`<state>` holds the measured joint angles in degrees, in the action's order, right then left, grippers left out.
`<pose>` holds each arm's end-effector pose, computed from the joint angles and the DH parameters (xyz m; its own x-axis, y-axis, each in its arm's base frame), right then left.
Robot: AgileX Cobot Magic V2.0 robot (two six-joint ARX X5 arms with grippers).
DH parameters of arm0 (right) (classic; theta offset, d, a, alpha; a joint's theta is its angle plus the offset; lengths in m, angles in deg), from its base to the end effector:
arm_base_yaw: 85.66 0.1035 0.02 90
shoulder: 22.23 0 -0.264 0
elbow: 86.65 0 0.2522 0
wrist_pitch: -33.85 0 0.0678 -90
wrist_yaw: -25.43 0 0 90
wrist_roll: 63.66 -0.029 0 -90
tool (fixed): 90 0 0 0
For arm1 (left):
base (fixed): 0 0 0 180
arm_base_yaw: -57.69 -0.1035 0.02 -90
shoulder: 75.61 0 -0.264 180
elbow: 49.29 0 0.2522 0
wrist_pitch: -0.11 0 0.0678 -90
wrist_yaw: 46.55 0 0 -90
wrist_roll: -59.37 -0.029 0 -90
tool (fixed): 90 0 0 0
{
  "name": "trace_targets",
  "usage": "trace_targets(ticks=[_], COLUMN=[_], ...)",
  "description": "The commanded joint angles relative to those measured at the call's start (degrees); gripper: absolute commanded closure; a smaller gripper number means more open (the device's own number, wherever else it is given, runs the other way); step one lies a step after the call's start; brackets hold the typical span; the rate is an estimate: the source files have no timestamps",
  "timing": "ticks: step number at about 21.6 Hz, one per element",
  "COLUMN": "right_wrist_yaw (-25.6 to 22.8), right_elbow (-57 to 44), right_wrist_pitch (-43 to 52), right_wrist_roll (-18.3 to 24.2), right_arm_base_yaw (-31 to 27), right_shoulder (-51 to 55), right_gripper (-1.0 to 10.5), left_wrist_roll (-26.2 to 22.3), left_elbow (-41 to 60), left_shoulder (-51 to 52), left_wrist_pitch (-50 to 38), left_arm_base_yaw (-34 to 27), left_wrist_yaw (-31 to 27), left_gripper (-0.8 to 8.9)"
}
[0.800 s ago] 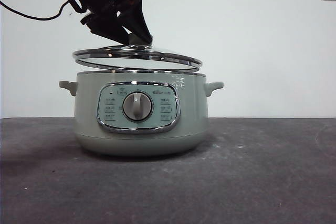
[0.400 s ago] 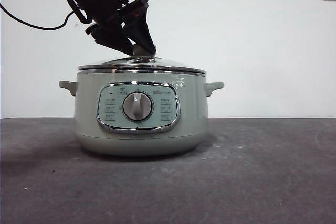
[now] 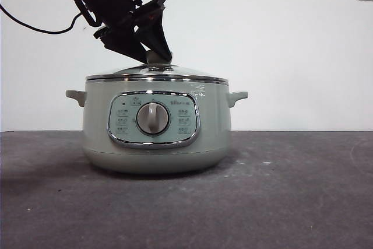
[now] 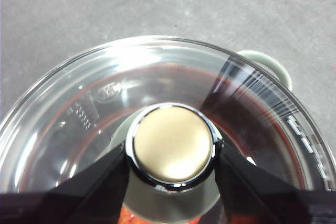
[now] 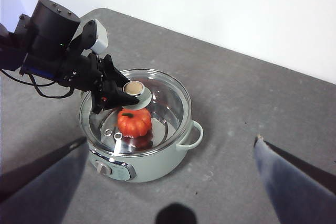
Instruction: Pick up the pumpkin,open the lid,put the pumpkin in the pot,close the lid
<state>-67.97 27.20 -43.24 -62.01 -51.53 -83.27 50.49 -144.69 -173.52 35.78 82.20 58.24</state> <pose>0.1109 0.0731 0.4956 0.7865 0.4615 -0.4105 -0.5249 0.8496 -0.0506 0.3460 -0.1659 0.2947 0.5856 -0.5476 -0.5977 0.6635 0.7474 -0.0346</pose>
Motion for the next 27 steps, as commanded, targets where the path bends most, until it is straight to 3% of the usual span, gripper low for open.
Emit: trace_targets(ticks=[1, 4, 6, 19, 23, 27], right_wrist_yaw=[0.1, 0.1, 0.3, 0.9, 6.5, 8.2], right_elbow=[-0.2, -0.2, -0.2, -0.2, -0.2, -0.2], right_wrist_pitch=[-0.8, -2.6, -3.5, -10.3, -11.0, -13.4], right_wrist_roll=[-0.7, -0.7, -0.7, -1.8, -1.9, -2.0], right_arm_base_yaw=[0.1, 0.1, 0.1, 0.1, 0.1, 0.1], right_shoulder=[0.0, -0.1, -0.2, -0.5, -0.5, -0.9], right_gripper=[3.8, 3.8, 3.8, 3.8, 3.8, 3.8], left_wrist_roll=[-0.8, -0.8, -0.2, -0.2, -0.1, -0.1], left_elbow=[-0.2, -0.2, -0.2, -0.3, -0.3, -0.3], left_shoulder=[-0.8, -0.8, -0.8, 3.0, 7.3, 13.8], left_wrist_pitch=[0.3, 0.3, 0.3, 1.1, 2.5, 8.9], left_arm_base_yaw=[0.2, 0.2, 0.2, 0.2, 0.2, 0.2], left_wrist_yaw=[0.0, 0.1, 0.3, 0.4, 0.4, 0.7], left_gripper=[7.24, 4.32, 3.17, 3.1, 3.1, 3.1])
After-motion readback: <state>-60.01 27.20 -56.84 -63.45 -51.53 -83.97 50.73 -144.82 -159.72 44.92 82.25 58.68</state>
